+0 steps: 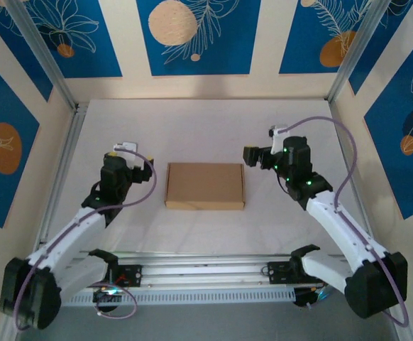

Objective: Fold the paper box

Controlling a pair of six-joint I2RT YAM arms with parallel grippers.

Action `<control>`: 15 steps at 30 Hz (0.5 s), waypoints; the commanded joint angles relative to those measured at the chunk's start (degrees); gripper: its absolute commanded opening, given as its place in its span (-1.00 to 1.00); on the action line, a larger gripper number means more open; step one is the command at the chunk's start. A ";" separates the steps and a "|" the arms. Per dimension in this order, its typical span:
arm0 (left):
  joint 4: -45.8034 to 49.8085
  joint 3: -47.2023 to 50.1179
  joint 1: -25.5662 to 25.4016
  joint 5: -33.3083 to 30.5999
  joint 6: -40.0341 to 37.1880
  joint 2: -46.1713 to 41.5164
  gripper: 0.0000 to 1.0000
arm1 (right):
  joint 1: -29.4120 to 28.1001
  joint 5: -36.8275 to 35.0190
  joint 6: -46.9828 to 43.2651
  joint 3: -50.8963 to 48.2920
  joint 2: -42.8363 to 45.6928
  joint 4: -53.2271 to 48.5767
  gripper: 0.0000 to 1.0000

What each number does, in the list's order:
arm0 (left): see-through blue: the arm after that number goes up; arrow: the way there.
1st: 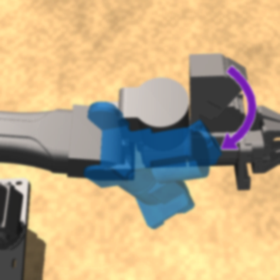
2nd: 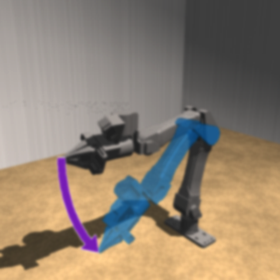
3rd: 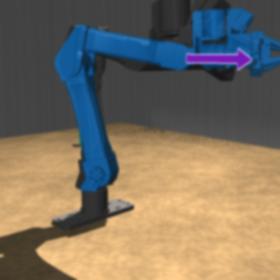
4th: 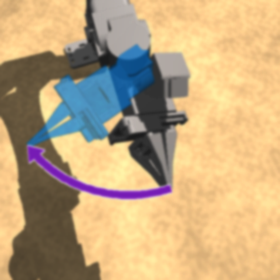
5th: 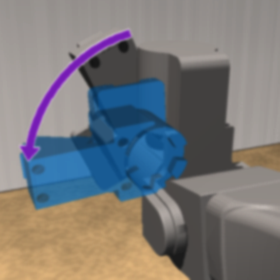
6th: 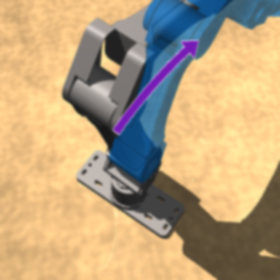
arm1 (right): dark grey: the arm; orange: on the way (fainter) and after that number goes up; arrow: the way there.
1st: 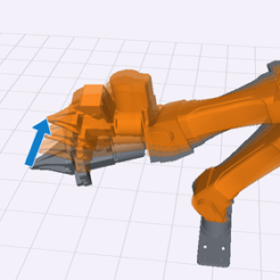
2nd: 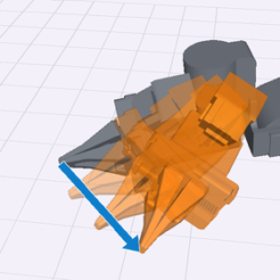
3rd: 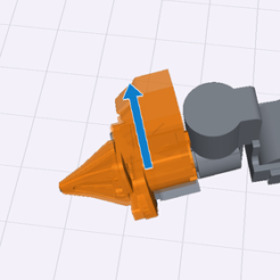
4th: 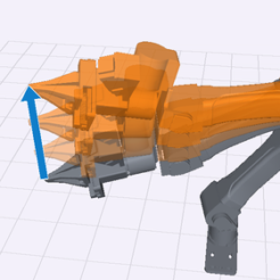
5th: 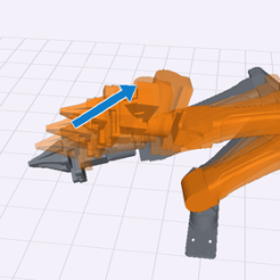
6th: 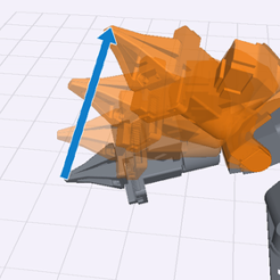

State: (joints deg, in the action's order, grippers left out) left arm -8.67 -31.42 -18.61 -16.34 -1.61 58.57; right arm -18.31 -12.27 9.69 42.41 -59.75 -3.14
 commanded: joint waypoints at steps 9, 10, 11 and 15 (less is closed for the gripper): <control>-27.13 8.50 11.83 4.66 1.28 12.76 1.00 | 12.49 -0.49 -5.15 -16.83 -10.92 31.70 0.99; -31.09 9.24 11.88 4.86 -0.61 14.47 1.00 | 14.03 0.70 -4.23 -18.43 -12.41 36.57 0.99; -33.50 9.69 12.21 4.67 -1.01 16.10 1.00 | 15.39 2.83 -4.82 -19.04 -13.25 38.31 0.98; -50.47 15.60 14.58 6.71 1.47 26.23 1.00 | 20.15 6.64 -1.12 -23.57 -19.99 51.84 0.98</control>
State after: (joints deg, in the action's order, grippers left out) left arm -41.65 -20.23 -5.63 -11.99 -1.34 79.09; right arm -0.30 -9.82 5.23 21.89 -76.79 34.04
